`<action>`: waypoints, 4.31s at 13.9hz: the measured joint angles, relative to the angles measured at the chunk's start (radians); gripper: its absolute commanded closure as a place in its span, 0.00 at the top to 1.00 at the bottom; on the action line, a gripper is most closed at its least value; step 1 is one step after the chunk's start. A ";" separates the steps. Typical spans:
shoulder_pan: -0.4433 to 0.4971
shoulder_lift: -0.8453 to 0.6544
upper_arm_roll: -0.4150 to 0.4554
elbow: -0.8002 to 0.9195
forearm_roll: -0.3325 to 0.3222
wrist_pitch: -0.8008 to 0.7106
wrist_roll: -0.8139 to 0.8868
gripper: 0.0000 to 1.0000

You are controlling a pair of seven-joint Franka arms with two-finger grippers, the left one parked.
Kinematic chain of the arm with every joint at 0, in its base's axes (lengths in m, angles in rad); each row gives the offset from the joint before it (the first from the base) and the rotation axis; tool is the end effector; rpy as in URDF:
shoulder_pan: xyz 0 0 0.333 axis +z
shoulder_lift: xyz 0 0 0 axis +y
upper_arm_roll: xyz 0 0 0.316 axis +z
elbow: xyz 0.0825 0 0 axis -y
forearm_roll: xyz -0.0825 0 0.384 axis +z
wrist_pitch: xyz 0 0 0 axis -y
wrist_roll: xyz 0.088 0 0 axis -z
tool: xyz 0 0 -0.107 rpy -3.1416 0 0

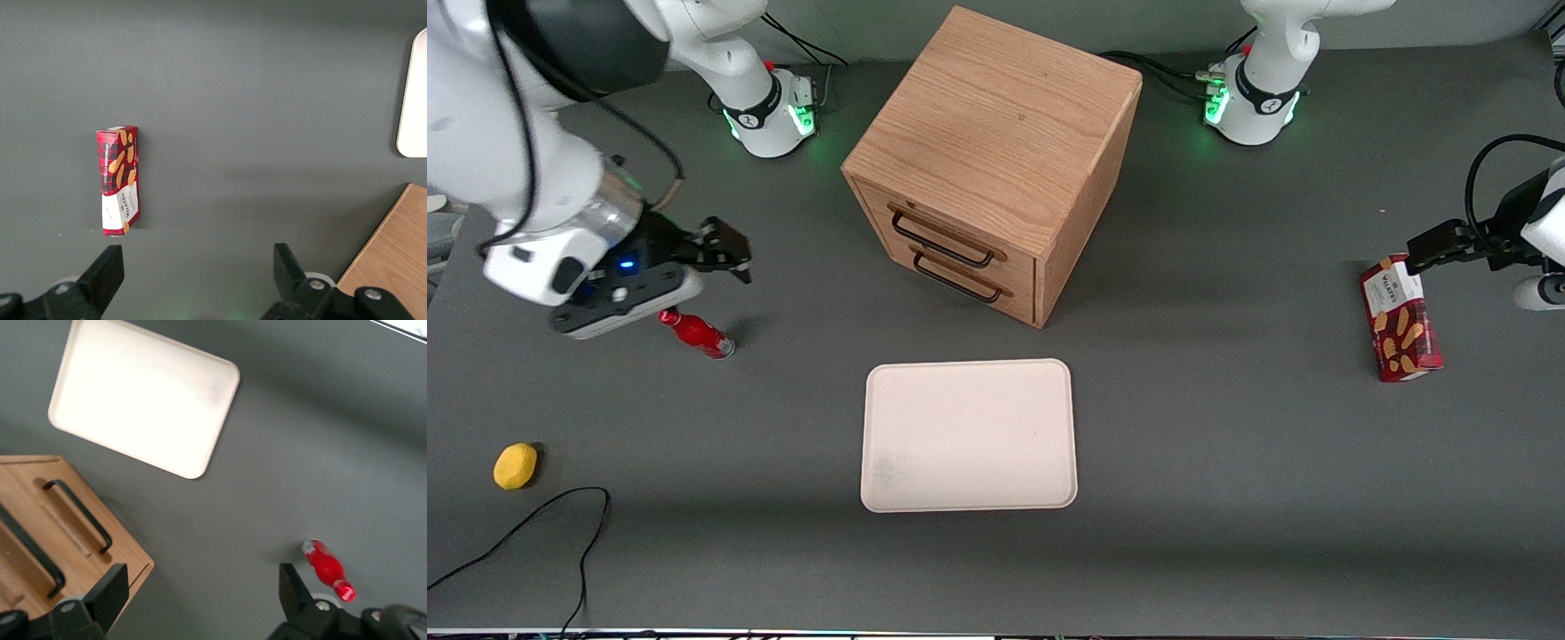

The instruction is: Open upper drawer

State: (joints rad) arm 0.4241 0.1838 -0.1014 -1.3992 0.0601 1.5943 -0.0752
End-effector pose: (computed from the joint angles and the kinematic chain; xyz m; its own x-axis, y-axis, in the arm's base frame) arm 0.5773 0.2060 0.6010 0.9216 0.3879 0.0153 0.3882 -0.9207 -0.0405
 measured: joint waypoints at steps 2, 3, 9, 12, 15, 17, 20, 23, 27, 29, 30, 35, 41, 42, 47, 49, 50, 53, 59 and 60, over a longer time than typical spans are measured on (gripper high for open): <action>0.092 0.006 -0.042 0.001 0.000 0.000 -0.002 1.00; 0.136 0.006 -0.062 0.001 0.000 0.000 -0.010 1.00; 0.300 0.006 -0.135 0.002 0.000 0.000 -0.106 1.00; 0.327 0.006 -0.138 0.002 0.000 0.001 -0.124 1.00; 0.346 0.006 -0.138 0.002 0.020 0.023 -0.124 1.00; 0.351 0.007 -0.137 0.002 0.033 0.029 -0.128 1.00; 0.357 0.016 -0.122 0.002 0.040 0.035 -0.138 1.00; 0.368 0.041 -0.094 0.002 0.040 0.068 -0.138 1.00; 0.369 0.068 -0.094 0.002 0.040 0.075 -0.212 1.00; 0.364 0.072 -0.099 0.001 0.046 0.075 -0.241 1.00; 0.361 0.073 -0.104 0.001 0.062 0.075 -0.257 1.00; 0.354 0.074 -0.111 0.000 0.141 0.073 -0.286 1.00; 0.353 0.079 -0.112 -0.001 0.186 0.049 -0.360 1.00; 0.352 0.079 -0.112 -0.001 0.187 0.047 -0.374 1.00; 0.350 0.080 -0.112 -0.002 0.198 0.031 -0.412 1.00; 0.349 0.081 -0.112 -0.002 0.198 0.029 -0.412 1.00; 0.348 0.082 -0.112 -0.003 0.198 0.027 -0.412 1.00; 0.348 0.087 -0.112 -0.032 0.198 0.022 -0.417 1.00; 0.347 0.105 -0.112 -0.067 0.198 0.044 -0.419 1.00; 0.347 0.108 -0.112 -0.075 0.198 0.058 -0.419 1.00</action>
State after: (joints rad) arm 0.7712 0.2919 -0.2131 -1.4738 0.2583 1.6520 -0.4938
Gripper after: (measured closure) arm 0.000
